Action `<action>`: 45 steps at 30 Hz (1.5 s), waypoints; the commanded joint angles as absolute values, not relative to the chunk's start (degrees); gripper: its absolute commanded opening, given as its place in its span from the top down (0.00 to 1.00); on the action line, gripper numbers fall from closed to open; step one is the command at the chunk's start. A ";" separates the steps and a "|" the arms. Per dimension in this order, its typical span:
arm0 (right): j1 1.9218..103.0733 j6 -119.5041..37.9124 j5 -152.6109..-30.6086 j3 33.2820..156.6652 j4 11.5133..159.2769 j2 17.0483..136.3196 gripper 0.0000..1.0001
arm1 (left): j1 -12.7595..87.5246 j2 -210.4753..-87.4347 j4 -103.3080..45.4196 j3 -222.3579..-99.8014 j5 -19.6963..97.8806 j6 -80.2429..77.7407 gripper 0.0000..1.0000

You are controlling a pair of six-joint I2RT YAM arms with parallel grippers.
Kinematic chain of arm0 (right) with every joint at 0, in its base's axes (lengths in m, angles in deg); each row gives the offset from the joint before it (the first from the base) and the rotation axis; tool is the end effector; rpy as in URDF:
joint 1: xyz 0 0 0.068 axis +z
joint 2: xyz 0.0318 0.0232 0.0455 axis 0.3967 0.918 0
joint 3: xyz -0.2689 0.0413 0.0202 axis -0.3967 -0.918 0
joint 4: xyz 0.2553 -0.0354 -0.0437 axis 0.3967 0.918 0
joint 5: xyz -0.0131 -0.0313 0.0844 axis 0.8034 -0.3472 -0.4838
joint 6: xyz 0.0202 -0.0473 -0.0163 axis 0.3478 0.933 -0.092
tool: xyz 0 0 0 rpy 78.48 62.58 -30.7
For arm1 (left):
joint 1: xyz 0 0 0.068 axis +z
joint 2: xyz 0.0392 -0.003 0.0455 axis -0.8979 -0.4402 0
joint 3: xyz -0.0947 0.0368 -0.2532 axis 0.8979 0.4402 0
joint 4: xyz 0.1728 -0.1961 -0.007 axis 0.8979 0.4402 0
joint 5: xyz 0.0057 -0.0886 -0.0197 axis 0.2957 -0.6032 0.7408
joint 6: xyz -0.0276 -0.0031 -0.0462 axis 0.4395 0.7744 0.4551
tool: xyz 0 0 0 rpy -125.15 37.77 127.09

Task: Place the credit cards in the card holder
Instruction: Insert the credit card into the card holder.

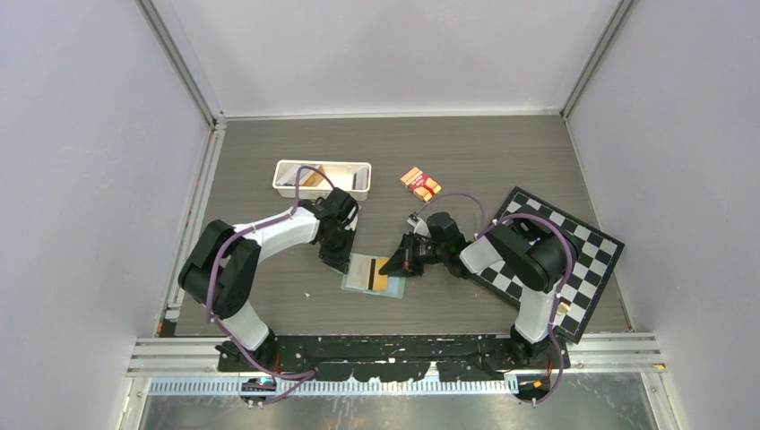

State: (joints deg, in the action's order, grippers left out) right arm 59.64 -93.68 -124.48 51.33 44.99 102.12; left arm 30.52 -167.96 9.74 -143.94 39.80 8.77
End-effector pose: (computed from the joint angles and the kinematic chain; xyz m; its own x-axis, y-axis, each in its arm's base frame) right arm 0.2292 0.1969 0.0889 -0.9917 0.0864 -0.0954 -0.0478 0.4408 0.8963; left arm 0.2432 -0.1657 0.1617 -0.9639 0.1977 -0.1785 0.2333 0.9499 -0.2079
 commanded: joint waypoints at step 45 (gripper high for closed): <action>68.12 -82.97 -105.79 62.85 79.77 93.39 0.62 | 30.26 -168.26 9.55 -143.36 38.68 7.65 1.00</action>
